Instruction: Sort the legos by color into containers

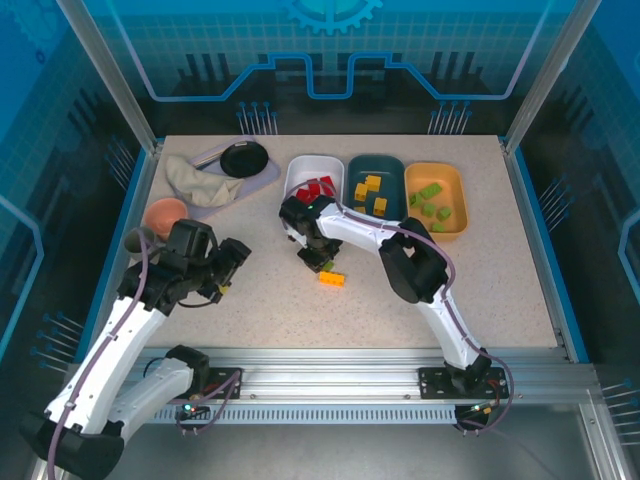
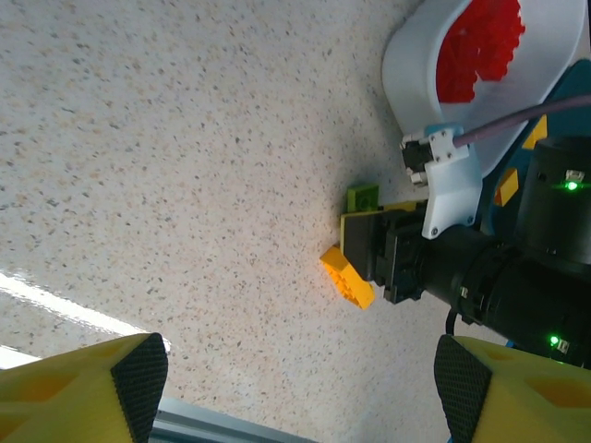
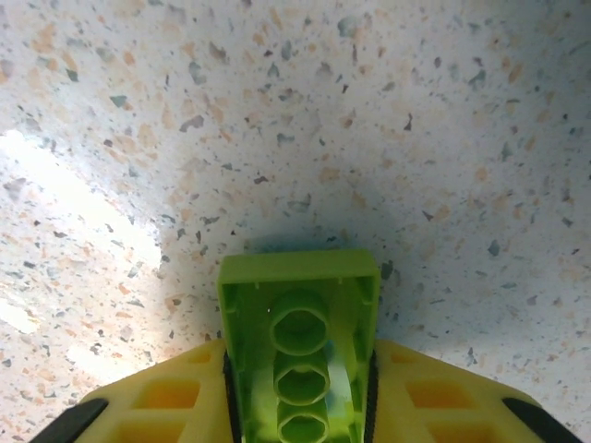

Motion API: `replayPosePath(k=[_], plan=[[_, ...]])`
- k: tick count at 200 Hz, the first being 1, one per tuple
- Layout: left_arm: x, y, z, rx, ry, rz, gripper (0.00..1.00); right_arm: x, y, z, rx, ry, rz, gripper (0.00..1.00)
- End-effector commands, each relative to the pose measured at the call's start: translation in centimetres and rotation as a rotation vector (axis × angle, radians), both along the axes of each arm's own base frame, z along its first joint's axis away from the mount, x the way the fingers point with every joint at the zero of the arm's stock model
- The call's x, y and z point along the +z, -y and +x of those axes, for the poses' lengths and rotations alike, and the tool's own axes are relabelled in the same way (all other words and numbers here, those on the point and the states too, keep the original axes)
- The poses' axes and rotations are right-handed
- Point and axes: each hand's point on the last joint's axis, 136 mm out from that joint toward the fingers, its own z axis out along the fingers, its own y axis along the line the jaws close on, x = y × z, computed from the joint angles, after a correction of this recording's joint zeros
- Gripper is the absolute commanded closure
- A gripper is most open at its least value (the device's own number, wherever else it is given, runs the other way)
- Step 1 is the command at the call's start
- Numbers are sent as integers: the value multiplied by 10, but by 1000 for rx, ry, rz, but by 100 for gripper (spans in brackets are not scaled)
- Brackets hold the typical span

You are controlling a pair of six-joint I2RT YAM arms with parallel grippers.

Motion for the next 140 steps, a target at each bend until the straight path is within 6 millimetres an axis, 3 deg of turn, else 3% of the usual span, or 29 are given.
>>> replayPosePath(k=[1,34,60,91,117,140], plan=[[1,17,4,-76,35,-24,20,15,4,17,-12,87,29,71],[9,35,16,-135,79,-44,20,74,18,33,-79,211,88,72],[15,54,27,-204,106,-45,20,118,55,44,-210,271,147,72],[22,85,42,-302,134,-34,20,151,129,64,-426,326,148,72],[26,114,58,-378,142,-32,20,153,203,81,-624,343,73,71],[26,140,75,-435,137,-37,20,149,256,97,-769,358,25,70]])
